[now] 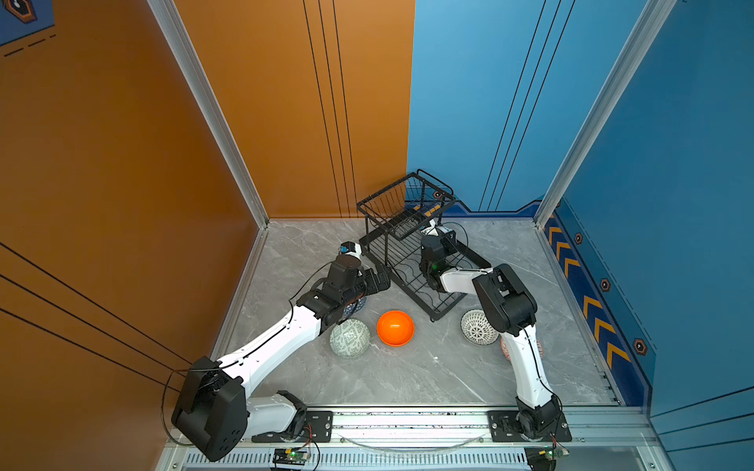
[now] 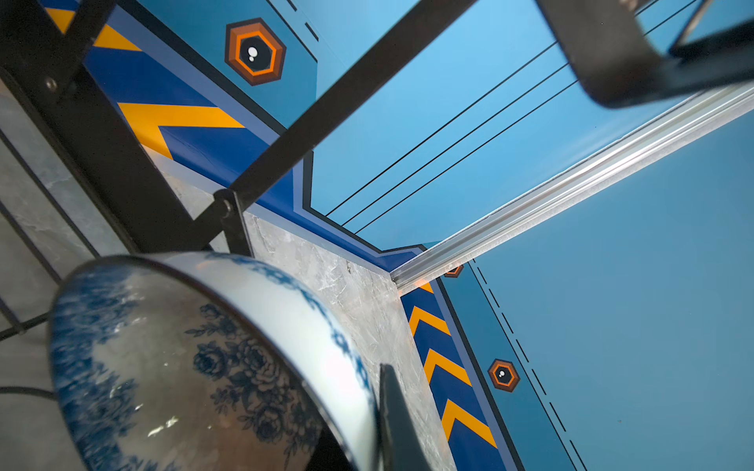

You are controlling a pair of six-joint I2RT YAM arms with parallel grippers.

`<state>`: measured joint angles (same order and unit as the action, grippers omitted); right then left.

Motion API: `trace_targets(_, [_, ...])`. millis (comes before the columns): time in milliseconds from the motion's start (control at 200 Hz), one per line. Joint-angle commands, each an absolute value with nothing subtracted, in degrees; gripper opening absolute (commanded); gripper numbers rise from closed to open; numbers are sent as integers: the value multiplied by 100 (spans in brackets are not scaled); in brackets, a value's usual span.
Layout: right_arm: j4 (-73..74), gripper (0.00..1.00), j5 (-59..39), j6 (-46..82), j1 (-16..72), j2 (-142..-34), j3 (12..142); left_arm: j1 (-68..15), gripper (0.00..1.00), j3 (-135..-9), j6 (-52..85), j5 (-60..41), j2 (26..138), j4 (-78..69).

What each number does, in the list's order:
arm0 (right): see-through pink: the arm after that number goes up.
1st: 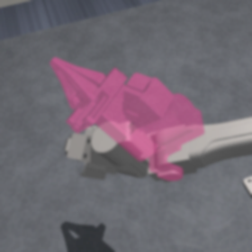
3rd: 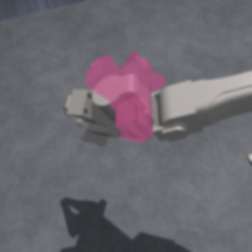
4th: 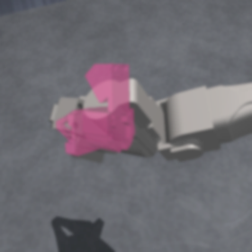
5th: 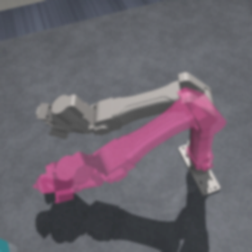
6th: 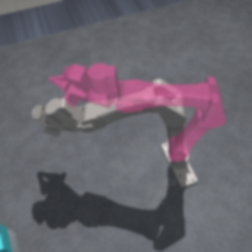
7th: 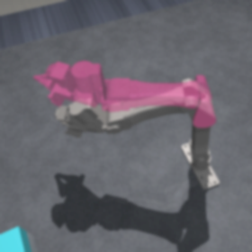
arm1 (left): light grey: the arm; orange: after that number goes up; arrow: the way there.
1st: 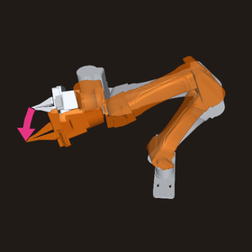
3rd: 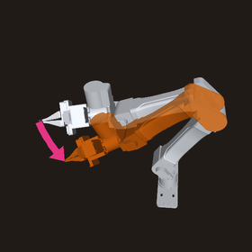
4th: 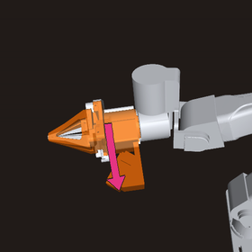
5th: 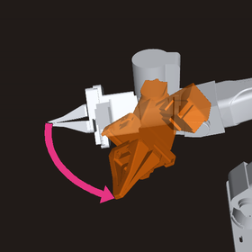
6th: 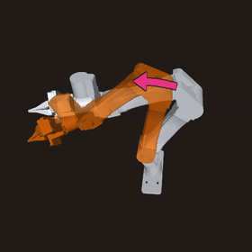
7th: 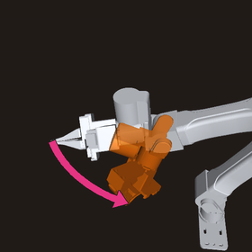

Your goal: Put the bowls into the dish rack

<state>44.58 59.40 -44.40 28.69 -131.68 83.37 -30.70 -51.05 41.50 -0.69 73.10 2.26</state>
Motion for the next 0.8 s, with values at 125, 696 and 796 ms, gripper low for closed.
trace_targets(125, [4815,0,6361,-4709,2827,-13365,8734,-3023,98,-5124,4054,-178,7394,144])
trace_targets(696, [6429,0,6760,-6528,2979,-13978,9165,-2999,98,-5231,4019,-290,7539,143])
trace_targets(796, [6334,0,6829,-6517,2979,-14025,9233,-2995,98,-5234,4006,-316,7541,146])
